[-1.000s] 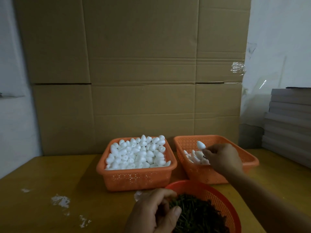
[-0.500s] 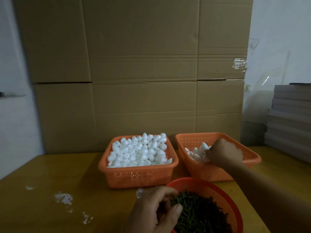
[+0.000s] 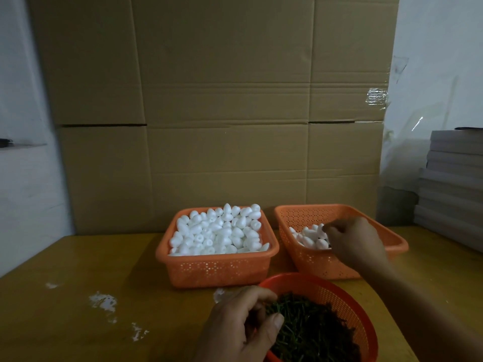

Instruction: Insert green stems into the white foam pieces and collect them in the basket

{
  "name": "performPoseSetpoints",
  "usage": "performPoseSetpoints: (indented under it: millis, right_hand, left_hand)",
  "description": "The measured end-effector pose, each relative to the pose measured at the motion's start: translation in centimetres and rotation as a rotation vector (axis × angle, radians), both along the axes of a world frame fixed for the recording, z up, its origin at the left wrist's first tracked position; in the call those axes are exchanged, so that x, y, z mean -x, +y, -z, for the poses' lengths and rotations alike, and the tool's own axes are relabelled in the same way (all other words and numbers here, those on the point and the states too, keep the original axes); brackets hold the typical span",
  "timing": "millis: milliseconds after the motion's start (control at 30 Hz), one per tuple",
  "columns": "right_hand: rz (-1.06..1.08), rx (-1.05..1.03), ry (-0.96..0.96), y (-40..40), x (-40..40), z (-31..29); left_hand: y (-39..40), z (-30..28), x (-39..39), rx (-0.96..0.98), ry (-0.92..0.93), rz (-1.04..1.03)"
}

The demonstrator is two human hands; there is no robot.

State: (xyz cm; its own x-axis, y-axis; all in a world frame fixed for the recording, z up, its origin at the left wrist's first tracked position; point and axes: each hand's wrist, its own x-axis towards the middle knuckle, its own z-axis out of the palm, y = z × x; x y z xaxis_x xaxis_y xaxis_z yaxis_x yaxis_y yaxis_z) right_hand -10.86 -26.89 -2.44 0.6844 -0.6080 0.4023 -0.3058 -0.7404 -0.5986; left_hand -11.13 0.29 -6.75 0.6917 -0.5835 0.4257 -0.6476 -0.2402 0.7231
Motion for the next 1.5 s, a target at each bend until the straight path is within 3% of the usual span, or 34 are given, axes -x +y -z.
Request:
performPoseSetpoints:
  millis: [133,467,700,1033,1167,1500]
  right_hand:
    - [-0.171,0.017,-0.133,3.9,2.8,0.0]
    - [-0.328,0.169,-0.081,8.0,5.8,3.5]
    - [-0.359,0.228,-0.118,8.4,5.7,3.8]
    - [-0.388,0.344,-0.202,9.0,5.8,3.1]
    - [-0.409,0.370,-0.209,8.7,5.5,3.1]
    - [-0.450,0.309,-0.196,7.9,4.7,4.4]
  left_hand:
    - [0.3,0.0,-0.5,-0.007,-0.002,-0.030]
    - [0.8,-2.2,-5.3,-0.037,-0.082,-0.253]
    - [0.1,-5.1,-14.4,-0.316,-0.252,-0.402]
    - [-3.6,-5.3,-18.1,-0.887,-0.276,-0.357]
    - [-4.4,-4.7,-18.4,-0.934,-0.187,-0.322]
    - [-5.2,-5.4,-16.9,-1.048,-0.275,-0.394]
